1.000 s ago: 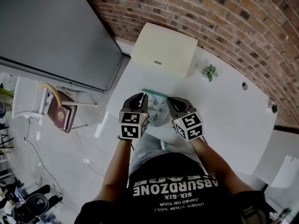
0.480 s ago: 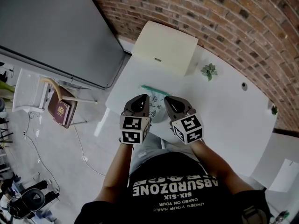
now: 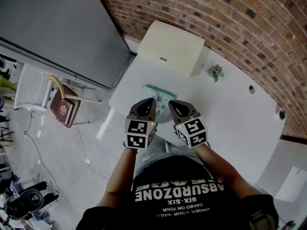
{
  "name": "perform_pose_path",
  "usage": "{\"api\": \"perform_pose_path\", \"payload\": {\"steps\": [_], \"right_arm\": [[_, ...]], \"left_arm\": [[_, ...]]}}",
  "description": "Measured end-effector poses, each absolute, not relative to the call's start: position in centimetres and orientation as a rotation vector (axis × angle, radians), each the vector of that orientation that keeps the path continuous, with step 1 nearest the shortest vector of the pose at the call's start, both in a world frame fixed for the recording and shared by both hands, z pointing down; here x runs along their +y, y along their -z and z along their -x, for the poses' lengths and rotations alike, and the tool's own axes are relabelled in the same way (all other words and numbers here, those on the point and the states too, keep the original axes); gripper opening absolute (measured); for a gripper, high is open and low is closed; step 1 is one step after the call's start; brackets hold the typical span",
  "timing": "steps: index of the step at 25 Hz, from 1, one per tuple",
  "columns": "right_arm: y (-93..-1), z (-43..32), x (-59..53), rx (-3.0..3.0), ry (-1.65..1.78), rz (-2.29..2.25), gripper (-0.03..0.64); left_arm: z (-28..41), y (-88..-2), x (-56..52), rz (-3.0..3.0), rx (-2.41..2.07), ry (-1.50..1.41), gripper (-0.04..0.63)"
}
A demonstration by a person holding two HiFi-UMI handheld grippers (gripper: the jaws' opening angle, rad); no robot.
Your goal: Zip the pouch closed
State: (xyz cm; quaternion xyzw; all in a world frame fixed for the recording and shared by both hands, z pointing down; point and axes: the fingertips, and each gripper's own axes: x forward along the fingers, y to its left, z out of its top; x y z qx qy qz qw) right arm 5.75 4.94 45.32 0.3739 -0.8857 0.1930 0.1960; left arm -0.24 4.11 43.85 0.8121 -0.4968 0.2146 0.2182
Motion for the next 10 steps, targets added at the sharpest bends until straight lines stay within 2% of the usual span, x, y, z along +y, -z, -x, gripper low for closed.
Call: {"api": "perform_pose_path", "payload": {"steps": [10], "right_arm": [[-45.55, -6.16, 4.61, -2.48, -0.523, -1.05, -0.003]], "left_arm": [[0.07, -44.13, 4.74, -2.246, -1.367, -0.606, 0.006]]}}
